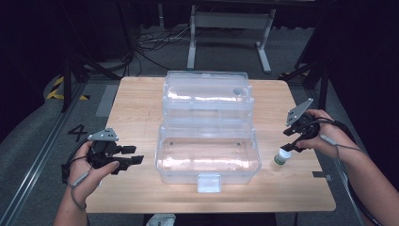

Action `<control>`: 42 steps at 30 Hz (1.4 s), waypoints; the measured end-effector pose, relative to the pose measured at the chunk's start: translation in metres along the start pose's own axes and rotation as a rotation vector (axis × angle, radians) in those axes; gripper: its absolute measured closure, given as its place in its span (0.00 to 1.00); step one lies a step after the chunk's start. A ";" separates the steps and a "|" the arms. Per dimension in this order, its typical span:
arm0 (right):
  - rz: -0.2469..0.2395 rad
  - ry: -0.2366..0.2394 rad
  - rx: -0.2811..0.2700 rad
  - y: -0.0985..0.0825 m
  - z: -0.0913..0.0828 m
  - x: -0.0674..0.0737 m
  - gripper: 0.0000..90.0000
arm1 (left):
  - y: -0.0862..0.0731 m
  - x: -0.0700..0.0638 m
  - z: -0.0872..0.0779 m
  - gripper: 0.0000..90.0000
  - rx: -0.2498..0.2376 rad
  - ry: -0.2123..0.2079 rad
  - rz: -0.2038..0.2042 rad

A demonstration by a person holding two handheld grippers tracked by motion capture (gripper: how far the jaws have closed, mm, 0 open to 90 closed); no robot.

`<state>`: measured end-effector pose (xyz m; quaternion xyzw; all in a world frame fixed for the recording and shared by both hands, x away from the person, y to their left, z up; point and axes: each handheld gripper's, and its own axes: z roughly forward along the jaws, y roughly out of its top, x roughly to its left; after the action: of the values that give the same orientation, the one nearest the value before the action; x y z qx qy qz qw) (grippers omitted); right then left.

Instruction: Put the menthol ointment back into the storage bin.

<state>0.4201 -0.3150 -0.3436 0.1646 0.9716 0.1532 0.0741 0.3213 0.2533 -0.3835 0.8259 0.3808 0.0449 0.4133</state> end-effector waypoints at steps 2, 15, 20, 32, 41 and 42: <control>-0.002 0.010 0.018 0.000 0.003 0.001 0.45 | -0.001 0.000 0.000 0.52 0.004 0.003 -0.002; -0.033 0.026 0.131 -0.004 0.025 0.003 0.45 | -0.001 0.001 0.000 0.52 0.005 0.002 -0.004; -0.056 0.040 0.157 -0.006 0.035 0.001 0.45 | -0.001 0.001 0.001 0.52 0.004 -0.002 -0.004; -0.076 0.063 0.229 -0.013 0.062 -0.008 0.45 | -0.001 0.001 0.001 0.52 0.004 -0.002 -0.006; -0.074 0.050 0.266 -0.017 0.072 -0.010 0.45 | -0.001 0.001 0.002 0.52 0.011 -0.004 -0.004; -0.075 0.050 0.265 -0.017 0.073 -0.011 0.45 | -0.001 0.001 0.002 0.52 0.011 -0.003 -0.002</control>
<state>0.4393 -0.3144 -0.4173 0.1324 0.9903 0.0245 0.0329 0.3222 0.2532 -0.3854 0.8279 0.3814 0.0412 0.4092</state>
